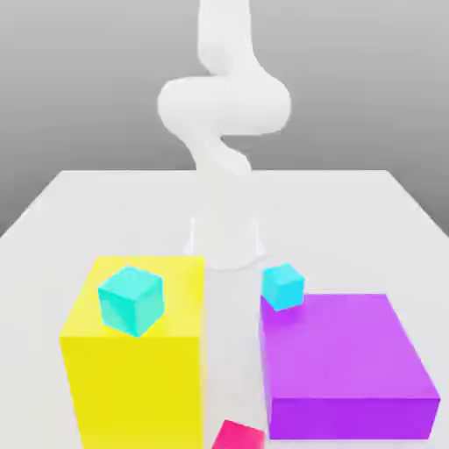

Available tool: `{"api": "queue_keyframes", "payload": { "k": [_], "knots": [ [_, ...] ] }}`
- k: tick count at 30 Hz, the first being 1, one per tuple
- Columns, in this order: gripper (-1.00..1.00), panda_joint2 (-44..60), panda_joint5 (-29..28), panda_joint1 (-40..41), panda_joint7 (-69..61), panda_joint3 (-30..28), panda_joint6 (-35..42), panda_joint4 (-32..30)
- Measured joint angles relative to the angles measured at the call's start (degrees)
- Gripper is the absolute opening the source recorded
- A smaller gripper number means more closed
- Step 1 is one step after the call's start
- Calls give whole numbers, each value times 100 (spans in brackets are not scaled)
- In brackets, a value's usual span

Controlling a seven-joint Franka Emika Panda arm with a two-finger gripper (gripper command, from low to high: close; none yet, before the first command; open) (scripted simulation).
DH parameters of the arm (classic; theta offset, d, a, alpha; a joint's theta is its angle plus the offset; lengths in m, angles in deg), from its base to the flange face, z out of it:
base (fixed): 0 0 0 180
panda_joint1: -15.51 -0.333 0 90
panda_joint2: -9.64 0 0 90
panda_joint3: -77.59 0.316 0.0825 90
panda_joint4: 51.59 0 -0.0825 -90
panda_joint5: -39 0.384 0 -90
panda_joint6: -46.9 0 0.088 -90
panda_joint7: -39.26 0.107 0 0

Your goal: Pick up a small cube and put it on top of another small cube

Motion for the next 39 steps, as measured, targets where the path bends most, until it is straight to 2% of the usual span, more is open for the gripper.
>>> {"api": "queue_keyframes", "payload": {
  "k": [5, 15, 25, 29, 32, 34, 39],
  "knots": [
    [0, 352, -542, 571, -217, -368, -408, -370],
    [0, 1686, -1557, 1144, -879, -721, -1260, -1315],
    [0, 3073, -1943, 1515, -2019, -1543, -2209, -2292],
    [0, 3612, -1703, 1478, -2757, -1905, -2634, -2708],
    [0, 4004, -1117, 1168, -3572, -2019, -2921, -3039],
    [0, 4251, -470, 900, -4287, -2001, -3098, -3259],
    [0, 4585, 160, 759, -5103, -1911, -3388, -3386]
  ]
}}
